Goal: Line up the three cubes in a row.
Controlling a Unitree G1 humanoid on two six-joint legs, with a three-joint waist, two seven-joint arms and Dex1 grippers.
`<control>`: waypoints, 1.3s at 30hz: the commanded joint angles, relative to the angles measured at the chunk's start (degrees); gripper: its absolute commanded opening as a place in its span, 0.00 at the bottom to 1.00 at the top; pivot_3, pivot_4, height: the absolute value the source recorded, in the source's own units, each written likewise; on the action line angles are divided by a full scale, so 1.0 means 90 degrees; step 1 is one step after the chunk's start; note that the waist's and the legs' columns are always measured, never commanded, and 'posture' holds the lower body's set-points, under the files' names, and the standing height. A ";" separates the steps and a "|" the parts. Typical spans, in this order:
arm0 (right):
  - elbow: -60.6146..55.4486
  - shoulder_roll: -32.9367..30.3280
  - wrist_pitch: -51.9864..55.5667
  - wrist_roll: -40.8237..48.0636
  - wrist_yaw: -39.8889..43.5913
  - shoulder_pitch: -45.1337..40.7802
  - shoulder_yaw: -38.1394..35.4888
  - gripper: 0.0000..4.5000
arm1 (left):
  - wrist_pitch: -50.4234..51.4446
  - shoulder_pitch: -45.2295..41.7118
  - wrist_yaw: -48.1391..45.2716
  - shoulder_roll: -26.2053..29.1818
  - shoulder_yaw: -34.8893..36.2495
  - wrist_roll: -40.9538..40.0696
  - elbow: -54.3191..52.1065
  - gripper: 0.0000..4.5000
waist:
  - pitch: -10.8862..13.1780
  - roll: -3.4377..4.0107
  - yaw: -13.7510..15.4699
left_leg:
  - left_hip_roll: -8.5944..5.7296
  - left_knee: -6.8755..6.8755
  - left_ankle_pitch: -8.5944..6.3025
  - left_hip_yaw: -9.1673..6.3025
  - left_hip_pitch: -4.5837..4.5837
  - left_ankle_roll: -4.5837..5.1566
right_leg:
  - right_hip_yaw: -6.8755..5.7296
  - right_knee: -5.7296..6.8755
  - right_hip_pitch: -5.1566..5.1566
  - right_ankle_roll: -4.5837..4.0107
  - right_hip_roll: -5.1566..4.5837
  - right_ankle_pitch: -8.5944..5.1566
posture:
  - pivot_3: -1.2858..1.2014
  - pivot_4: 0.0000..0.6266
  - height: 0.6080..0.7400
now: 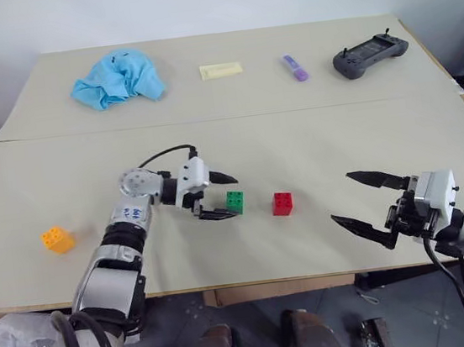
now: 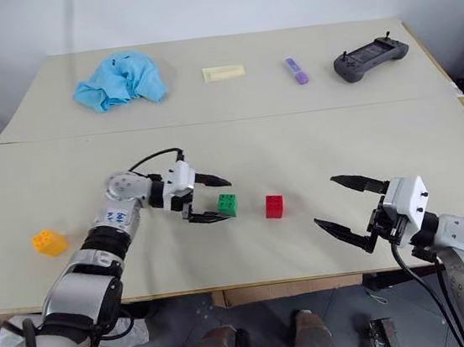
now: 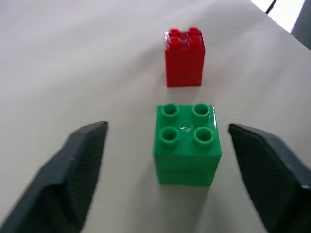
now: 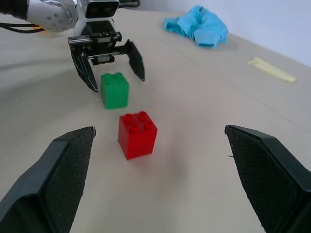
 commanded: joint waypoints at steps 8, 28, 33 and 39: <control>-0.0246 -0.0028 0.0475 0.0259 0.0725 -0.1072 0.1021 1.00 | 0.2665 0.3819 0.3366 0.0525 0.2945 -0.1730 -0.5672 0.98 | 0.0001 0.0000 -0.0077 | 0.0032 0.0002 -0.0011 -0.0035 -0.0004 -0.0026 | 0.0030 -0.0008 0.0006 -0.0023 -0.0004 -0.0011 | 0.52 0.24 1.00; -0.0227 0.0589 0.0023 0.0388 0.1078 -0.2023 0.1348 1.00 | 0.1544 0.7292 0.6593 -0.1570 0.5151 -0.1840 -0.5789 0.98 | 0.0000 -0.0007 0.0092 | 0.0032 0.0001 -0.0021 -0.0051 0.0007 -0.0032 | 0.0010 -0.0066 0.0037 -0.0028 -0.0006 -0.0012 | 0.52 0.24 1.00; 0.0015 0.0559 -0.0039 0.0271 0.1134 -0.2027 0.1352 1.00 | 0.1766 0.6727 0.7241 -0.1623 0.4810 -0.1686 -0.5695 0.98 | 0.0000 -0.0007 0.0064 | 0.0033 0.0001 -0.0021 -0.0051 0.0008 -0.0033 | 0.0010 -0.0063 0.0036 -0.0029 -0.0003 -0.0011 | 0.52 0.24 1.00; 0.0027 0.0577 -0.0014 0.0236 0.1095 -0.1986 0.1430 1.00 | 0.2509 0.5640 0.8583 -0.1554 0.4439 -0.1138 -0.5397 0.98 | -0.0001 -0.0010 0.0072 | 0.0030 0.0000 -0.0020 -0.0050 0.0008 -0.0035 | 0.0010 -0.0054 0.0032 -0.0028 0.0001 -0.0011 | 0.52 0.24 1.00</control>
